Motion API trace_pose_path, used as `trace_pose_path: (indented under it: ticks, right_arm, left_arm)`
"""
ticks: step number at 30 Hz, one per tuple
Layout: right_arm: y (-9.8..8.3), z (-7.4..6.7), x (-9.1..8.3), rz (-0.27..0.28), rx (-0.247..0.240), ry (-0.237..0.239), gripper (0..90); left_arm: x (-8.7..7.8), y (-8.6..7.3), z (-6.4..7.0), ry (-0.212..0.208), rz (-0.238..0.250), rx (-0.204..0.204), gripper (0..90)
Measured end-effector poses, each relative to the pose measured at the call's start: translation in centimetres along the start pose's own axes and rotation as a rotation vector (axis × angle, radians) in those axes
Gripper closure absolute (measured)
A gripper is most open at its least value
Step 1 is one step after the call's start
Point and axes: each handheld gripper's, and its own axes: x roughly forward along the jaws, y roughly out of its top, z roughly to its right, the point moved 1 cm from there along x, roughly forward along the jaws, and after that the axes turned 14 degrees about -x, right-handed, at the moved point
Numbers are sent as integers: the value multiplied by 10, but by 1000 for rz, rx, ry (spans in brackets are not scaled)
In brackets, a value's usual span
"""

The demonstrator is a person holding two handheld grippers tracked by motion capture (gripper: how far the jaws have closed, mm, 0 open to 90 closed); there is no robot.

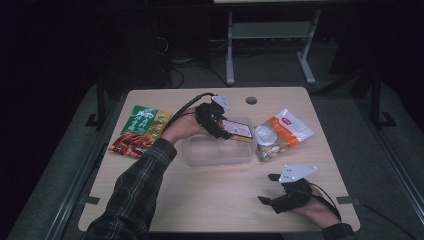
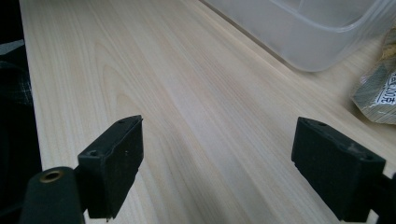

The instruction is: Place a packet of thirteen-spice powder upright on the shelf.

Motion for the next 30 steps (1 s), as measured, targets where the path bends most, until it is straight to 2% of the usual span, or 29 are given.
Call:
trace_pose_path:
  ticks: [13,15,21,27,30]
  right_arm:
    - [0,0,0,1,0,0,163]
    - [0,0,0,1,0,0,162]
    - [0,0,0,0,-2,3,163]
    - [0,1,1,0,-4,4,163]
    - [0,1,1,1,-4,5,163]
  left_arm:
    - [3,5,-1,-4,30,-11,307]
    - [3,7,-1,-13,52,-24,306]
    - [5,12,-2,-23,77,-36,303]
    - [9,21,2,-27,87,-15,303]
    - [12,24,3,-35,94,-21,302]
